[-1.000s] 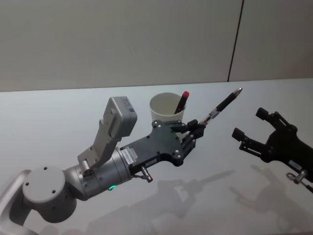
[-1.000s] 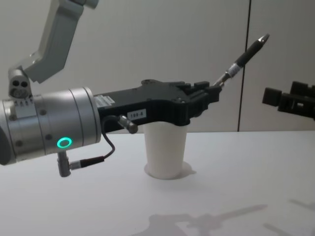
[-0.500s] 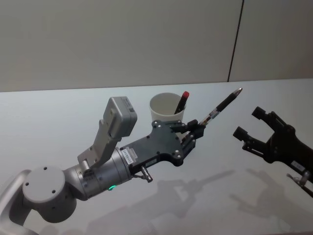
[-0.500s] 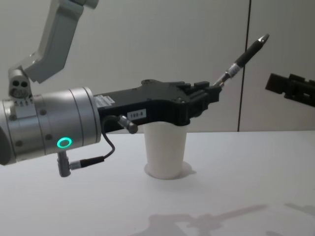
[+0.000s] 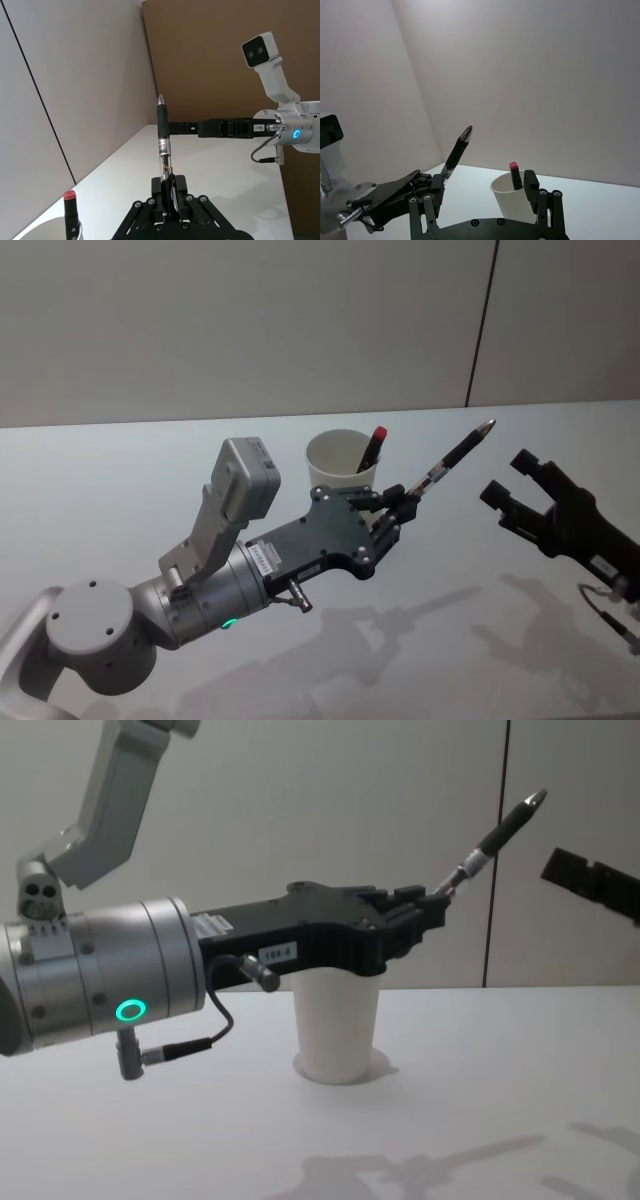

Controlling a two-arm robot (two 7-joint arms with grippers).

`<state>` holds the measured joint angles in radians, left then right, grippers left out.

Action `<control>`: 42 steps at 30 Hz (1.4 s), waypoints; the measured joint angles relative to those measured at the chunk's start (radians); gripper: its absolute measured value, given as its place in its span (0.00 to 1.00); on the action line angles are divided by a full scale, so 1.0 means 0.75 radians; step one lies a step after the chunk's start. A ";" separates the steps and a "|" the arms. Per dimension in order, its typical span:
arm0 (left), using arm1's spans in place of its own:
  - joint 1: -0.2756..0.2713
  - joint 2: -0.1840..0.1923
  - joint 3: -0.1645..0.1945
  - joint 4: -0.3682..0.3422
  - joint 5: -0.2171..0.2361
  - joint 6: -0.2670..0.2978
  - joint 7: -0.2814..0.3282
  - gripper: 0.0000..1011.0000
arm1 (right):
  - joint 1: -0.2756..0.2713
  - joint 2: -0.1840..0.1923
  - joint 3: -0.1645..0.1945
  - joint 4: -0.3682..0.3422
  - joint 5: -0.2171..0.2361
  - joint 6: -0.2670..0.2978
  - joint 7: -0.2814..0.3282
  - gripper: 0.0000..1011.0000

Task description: Place the pen into the pen holder.

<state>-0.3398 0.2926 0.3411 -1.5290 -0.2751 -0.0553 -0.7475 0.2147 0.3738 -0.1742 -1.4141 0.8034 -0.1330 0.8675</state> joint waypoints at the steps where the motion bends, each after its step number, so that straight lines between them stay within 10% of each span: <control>1: 0.000 0.000 0.000 0.000 0.000 0.000 0.000 0.17 | 0.010 -0.007 -0.004 0.015 0.012 0.005 0.008 0.99; 42: 0.000 0.000 0.000 0.000 0.000 0.000 0.000 0.17 | 0.184 -0.142 -0.117 0.241 0.136 0.060 0.187 0.99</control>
<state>-0.3398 0.2926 0.3412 -1.5291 -0.2751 -0.0553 -0.7474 0.3527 0.2673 -0.2620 -1.2337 0.9056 -0.0878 1.0074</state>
